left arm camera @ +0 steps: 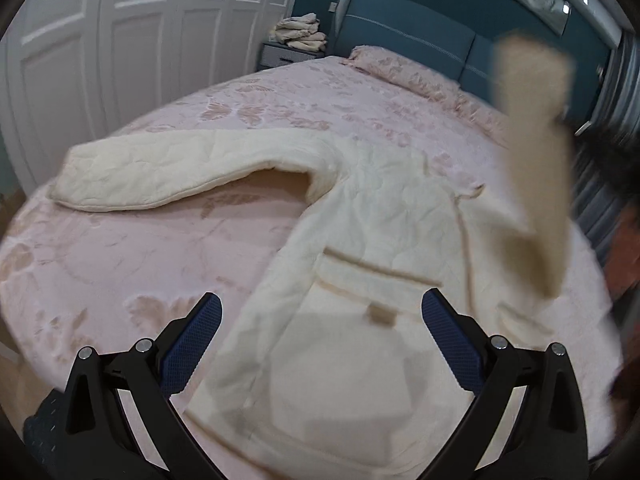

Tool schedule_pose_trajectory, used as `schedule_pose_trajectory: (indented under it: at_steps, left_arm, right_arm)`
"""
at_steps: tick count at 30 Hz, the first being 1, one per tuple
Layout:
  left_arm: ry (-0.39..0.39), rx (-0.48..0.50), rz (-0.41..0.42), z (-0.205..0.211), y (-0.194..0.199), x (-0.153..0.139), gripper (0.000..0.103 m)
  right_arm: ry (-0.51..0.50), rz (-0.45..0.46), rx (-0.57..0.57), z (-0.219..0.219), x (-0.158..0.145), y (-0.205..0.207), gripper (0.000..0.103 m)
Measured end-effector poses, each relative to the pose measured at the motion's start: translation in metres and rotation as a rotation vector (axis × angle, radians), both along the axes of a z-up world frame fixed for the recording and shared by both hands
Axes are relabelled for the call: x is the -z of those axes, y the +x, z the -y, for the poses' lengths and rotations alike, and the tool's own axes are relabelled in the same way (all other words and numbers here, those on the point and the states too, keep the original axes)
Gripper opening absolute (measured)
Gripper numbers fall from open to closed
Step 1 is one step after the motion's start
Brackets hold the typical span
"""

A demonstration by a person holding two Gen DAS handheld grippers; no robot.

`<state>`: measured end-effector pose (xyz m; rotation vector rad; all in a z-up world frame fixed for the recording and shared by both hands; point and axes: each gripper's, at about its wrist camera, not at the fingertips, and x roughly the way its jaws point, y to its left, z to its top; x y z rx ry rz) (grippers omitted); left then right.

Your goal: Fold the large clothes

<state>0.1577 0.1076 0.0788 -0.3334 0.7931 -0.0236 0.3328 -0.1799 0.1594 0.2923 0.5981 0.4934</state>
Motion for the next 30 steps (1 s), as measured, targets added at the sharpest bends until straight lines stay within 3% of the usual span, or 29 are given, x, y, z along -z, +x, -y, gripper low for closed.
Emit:
schedule_pose_trajectory:
  at_steps: [4,7,13,16,19,20,22,24,25,26,30]
  left_arm:
    - [-0.262,0.123,-0.002,-0.005,0.052,-0.009,0.098]
    - [-0.454,0.155,-0.043,-0.002,0.098,0.003,0.098]
    - [-0.621,0.064,-0.224,0.0,0.141,0.062,0.098]
    - [-0.657,0.012,-0.303,-0.002,0.15,0.086,0.098]
    - [-0.684,-0.011,-0.317,-0.001,0.158,0.094,0.096]
    - [-0.681,-0.007,-0.309,0.002,0.162,0.093,0.088]
    - [-0.644,0.01,-0.303,0.01,0.169,0.089,0.073]
    - [-0.626,0.069,-0.291,0.021,0.177,0.081,0.038]
    - [-0.621,0.091,-0.284,0.021,0.181,0.077,0.028]
    - [-0.607,0.114,-0.272,0.023,0.183,0.073,0.009]
    - [-0.493,0.199,-0.183,0.029,0.201,0.031,0.004]
  right_arm:
    - [-0.089,-0.104,-0.071,-0.047,0.062,0.011,0.004]
    - [-0.124,-0.154,-0.091,-0.059,0.093,0.005,0.004]
    - [-0.156,-0.24,-0.138,-0.079,0.134,-0.01,0.013]
    - [-0.084,-0.282,-0.122,-0.063,0.14,-0.032,0.016]
    - [-0.022,-0.298,-0.054,-0.026,0.142,-0.055,0.038]
    - [-0.009,-0.303,0.015,-0.001,0.142,-0.068,0.044]
    - [0.017,-0.315,0.096,0.03,0.142,-0.08,0.044]
    - [0.042,-0.339,0.195,0.068,0.145,-0.092,0.047]
    - [0.044,-0.354,0.251,0.09,0.146,-0.098,0.047]
    - [0.047,-0.359,0.28,0.101,0.148,-0.101,0.047]
    - [0.124,-0.374,0.397,0.153,0.152,-0.104,0.048]
